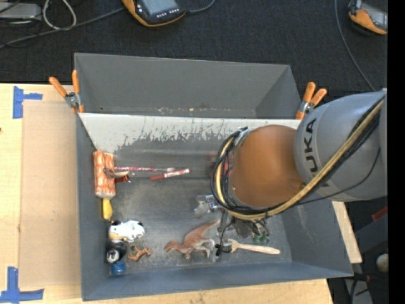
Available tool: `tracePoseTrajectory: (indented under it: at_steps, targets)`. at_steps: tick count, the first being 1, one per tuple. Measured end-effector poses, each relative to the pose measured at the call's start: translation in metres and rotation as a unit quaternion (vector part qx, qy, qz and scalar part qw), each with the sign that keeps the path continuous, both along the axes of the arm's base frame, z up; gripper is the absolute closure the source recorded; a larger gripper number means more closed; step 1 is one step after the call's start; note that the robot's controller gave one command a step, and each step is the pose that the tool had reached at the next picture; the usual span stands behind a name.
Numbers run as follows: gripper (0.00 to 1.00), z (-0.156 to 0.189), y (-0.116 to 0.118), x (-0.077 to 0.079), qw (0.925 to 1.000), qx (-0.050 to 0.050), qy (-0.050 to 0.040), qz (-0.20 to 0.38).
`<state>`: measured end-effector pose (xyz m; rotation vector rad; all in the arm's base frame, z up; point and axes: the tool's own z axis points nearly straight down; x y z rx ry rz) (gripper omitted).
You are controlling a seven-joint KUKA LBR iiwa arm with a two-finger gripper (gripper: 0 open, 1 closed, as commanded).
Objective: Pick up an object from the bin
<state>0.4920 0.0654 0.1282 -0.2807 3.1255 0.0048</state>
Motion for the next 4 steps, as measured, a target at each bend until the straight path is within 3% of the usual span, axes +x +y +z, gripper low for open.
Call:
tracePoseTrajectory:
  at_steps: [1, 2, 3, 4]
  targets:
    - [0.00, -0.039, -0.039, 0.001, 0.9988, -0.002, 0.0053, 0.049]
    - [0.00, -0.047, -0.042, 0.006, 0.9998, -0.002, 0.0051, -0.018]
    - [1.00, -0.058, -0.027, 0.009, 0.9996, -0.002, 0.0063, -0.026]
    - [1.00, -0.058, -0.027, 0.009, 0.9996, -0.002, 0.0063, -0.026]
